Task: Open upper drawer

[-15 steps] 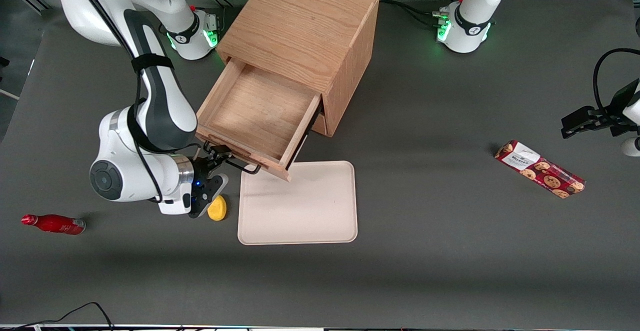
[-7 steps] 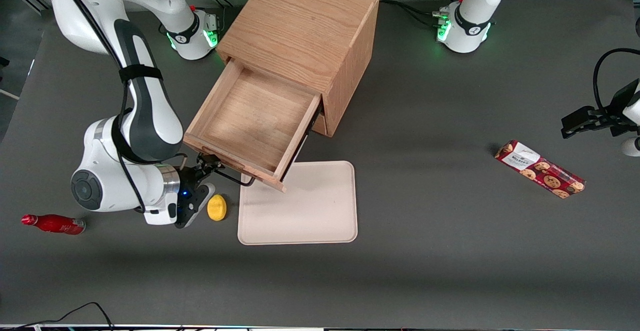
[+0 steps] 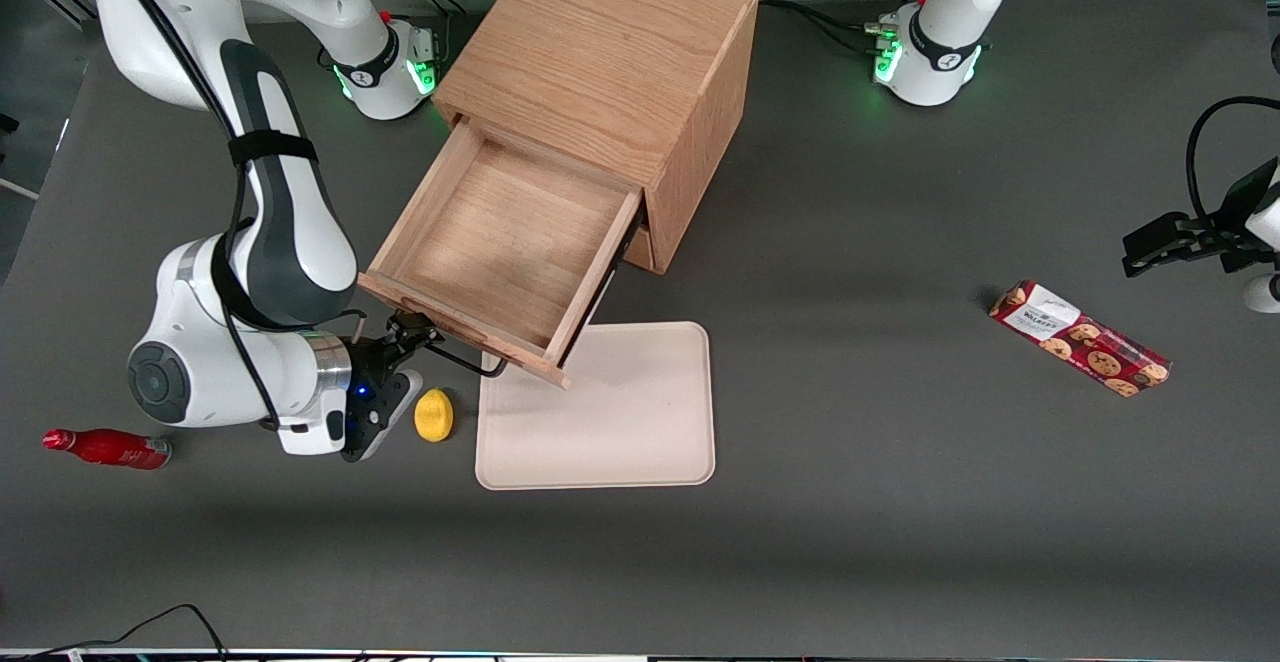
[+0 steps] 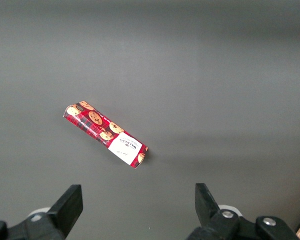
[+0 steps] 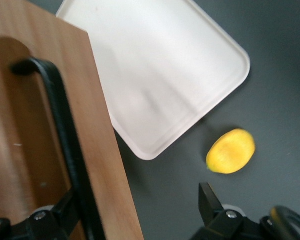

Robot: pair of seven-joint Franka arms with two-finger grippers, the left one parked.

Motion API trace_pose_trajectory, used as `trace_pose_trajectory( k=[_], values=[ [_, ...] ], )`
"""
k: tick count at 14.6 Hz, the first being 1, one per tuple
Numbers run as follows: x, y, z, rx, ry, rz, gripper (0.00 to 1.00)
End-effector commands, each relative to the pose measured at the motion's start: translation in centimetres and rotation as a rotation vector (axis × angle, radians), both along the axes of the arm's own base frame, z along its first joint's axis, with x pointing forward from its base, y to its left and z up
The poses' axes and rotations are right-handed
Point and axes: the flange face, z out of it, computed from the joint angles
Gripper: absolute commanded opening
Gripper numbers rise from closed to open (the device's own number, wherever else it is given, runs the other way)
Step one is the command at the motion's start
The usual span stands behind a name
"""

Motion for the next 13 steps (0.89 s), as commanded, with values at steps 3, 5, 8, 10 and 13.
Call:
trace_pose_trajectory(
  k=[3, 5, 8, 10, 13],
  values=[
    [-1.8, -0.3, 11.1, 0.017, -0.127, 0.05, 1.0],
    [-3.5, -1.0, 14.8, 0.011, -0.131, 0.052, 1.0],
    [-7.0, -3.0, 18.5, -0.058, -0.054, -0.125, 1.0],
    [-9.2, -4.4, 20.5, -0.169, -0.043, -0.286, 1.0],
    [-12.3, -6.6, 21.9, -0.262, -0.034, -0.43, 1.0]
  ],
)
